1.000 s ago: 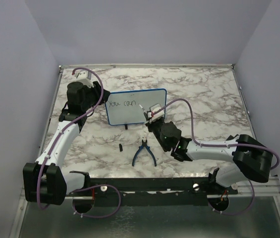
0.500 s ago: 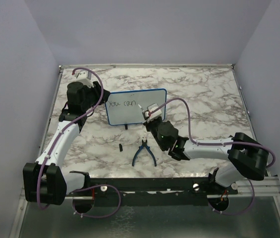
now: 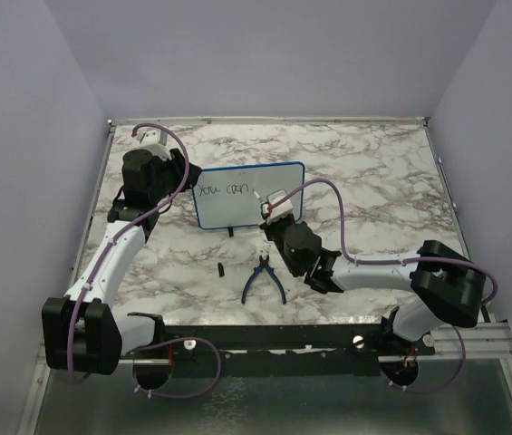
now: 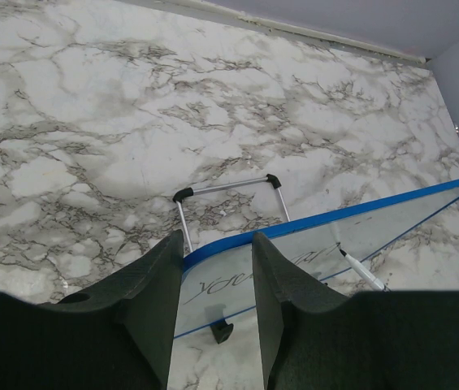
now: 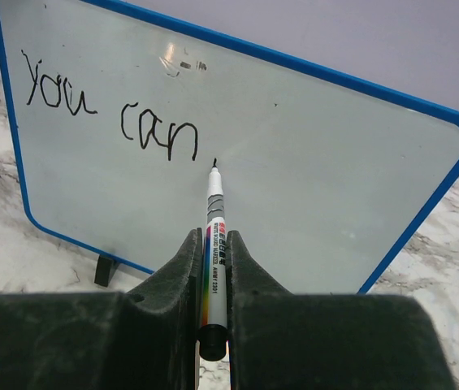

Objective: Write a sentence on the whiteboard

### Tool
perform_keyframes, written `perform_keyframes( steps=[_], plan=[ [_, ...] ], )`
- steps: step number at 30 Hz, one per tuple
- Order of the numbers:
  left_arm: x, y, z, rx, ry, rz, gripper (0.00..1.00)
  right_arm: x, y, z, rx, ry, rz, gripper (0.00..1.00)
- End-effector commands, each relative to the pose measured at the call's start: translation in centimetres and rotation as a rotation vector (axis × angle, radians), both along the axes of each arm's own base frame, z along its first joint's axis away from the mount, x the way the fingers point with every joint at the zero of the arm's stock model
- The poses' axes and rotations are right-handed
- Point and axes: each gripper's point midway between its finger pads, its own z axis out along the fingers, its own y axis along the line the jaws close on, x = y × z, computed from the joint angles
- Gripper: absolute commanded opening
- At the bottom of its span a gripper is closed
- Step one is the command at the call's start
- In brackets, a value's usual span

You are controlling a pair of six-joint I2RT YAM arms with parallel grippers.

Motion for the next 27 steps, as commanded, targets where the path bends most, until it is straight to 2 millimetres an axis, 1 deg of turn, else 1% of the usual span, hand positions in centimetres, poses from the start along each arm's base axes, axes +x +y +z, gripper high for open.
perform_keyframes(
  steps=[1,8,18,22,27],
  plan=[
    [-0.9,-0.4,-0.5,0.004,0.012,-0.030,0.40,0.5,-0.2,0.4,0.014,0.002,-0.044,0.01],
    [-1.0,-0.4,-0.4,0.004,0.009,-0.031,0.40,0.4,-0.5,0.0,0.010,0.013,-0.054,0.01],
    [-1.0,-0.4,-0.2,0.002,0.006,-0.031,0.40,0.4,0.5,-1.2,-0.010,0.038,-0.018,0.01],
    [-1.0,-0.4,-0.2,0.003,0.006,-0.031,0.40,0.4,1.0,-1.1,-0.010,0.038,-0.005,0.01],
    [-1.0,-0.4,-0.2,0.004,0.005,-0.030,0.40,0.2,1.1,-0.5,0.008,0.023,0.014,0.00]
  ],
)
